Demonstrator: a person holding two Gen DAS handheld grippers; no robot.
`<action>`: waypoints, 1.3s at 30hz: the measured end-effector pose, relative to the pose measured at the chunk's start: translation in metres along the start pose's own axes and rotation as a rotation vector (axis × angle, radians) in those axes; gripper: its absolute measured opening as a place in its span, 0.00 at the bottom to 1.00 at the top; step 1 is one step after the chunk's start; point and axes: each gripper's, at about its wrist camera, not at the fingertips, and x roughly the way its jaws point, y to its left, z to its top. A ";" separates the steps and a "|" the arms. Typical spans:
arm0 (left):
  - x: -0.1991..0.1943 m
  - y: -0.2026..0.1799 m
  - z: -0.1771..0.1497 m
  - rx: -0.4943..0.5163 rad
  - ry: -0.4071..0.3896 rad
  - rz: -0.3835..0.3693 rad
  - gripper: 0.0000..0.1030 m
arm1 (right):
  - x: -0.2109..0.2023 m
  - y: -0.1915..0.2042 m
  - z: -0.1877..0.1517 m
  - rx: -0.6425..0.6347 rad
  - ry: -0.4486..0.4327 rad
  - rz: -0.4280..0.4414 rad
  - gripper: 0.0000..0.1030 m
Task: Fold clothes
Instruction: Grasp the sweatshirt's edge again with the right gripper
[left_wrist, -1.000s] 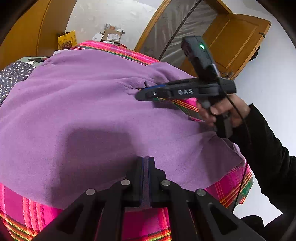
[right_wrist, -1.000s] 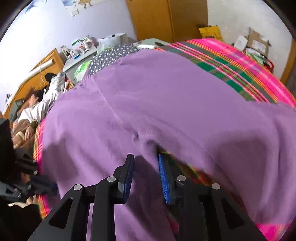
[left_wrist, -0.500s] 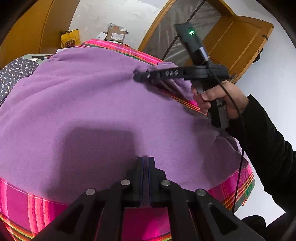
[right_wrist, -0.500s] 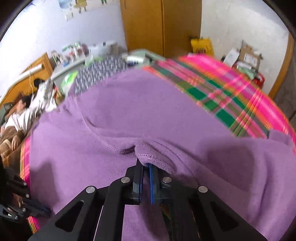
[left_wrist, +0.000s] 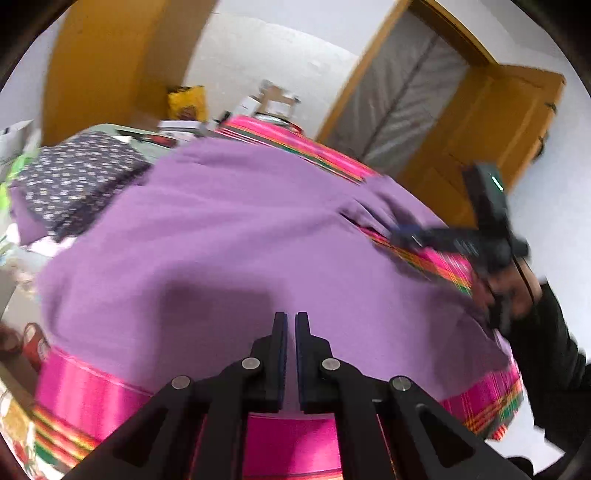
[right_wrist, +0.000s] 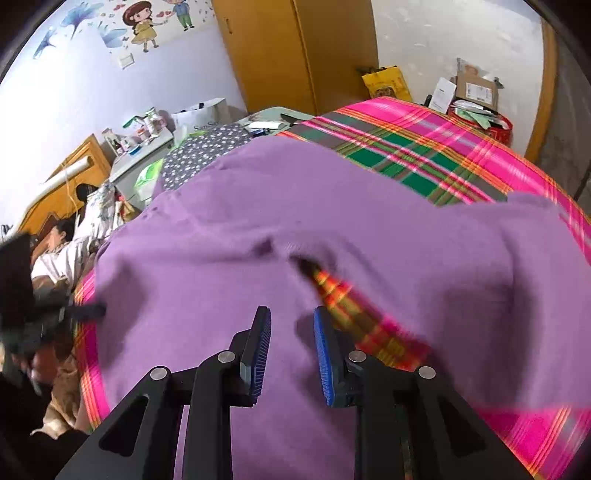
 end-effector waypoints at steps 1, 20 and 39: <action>-0.003 0.004 0.001 -0.012 -0.007 0.011 0.03 | -0.005 0.001 -0.007 0.007 -0.012 0.002 0.24; 0.052 -0.109 -0.045 0.201 0.177 -0.211 0.03 | -0.176 -0.066 -0.215 0.433 -0.224 -0.329 0.43; 0.066 -0.158 -0.060 0.286 0.230 -0.236 0.03 | -0.257 -0.176 -0.325 0.693 -0.287 -0.512 0.54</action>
